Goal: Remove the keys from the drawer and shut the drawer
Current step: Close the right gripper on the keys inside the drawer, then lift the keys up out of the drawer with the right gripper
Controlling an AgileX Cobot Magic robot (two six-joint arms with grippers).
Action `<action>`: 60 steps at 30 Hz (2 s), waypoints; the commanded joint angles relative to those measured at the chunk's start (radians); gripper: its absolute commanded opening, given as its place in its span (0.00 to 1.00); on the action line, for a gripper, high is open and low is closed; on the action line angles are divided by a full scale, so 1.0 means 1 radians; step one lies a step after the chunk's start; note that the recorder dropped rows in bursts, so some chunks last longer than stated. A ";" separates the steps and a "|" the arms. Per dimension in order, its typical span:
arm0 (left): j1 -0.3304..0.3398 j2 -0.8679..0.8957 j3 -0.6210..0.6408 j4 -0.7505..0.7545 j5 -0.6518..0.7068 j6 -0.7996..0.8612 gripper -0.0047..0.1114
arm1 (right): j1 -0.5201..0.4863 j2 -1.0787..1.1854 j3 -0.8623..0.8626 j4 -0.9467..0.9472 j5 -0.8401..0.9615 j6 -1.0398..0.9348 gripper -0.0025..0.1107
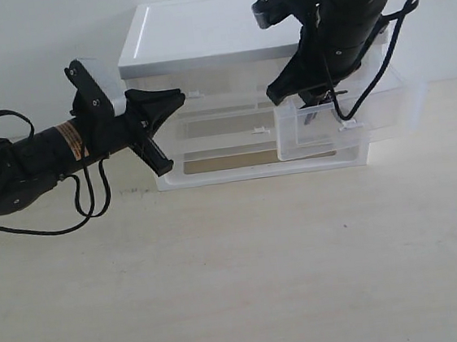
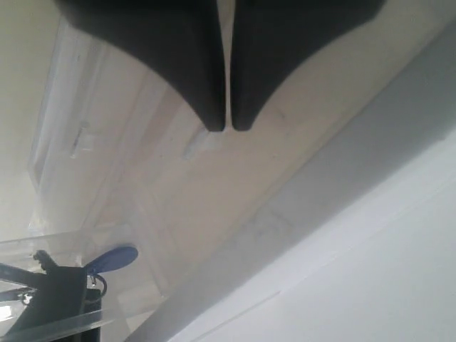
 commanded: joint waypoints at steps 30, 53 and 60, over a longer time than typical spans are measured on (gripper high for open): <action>0.000 0.010 -0.020 -0.093 0.086 -0.011 0.08 | -0.004 -0.065 0.006 0.047 0.058 0.005 0.45; 0.000 0.010 -0.020 -0.093 0.086 -0.011 0.08 | -0.005 -0.005 0.006 0.047 0.084 -0.049 0.05; 0.000 0.010 -0.020 -0.093 0.086 -0.011 0.08 | -0.005 -0.018 0.006 0.046 0.037 -0.053 0.02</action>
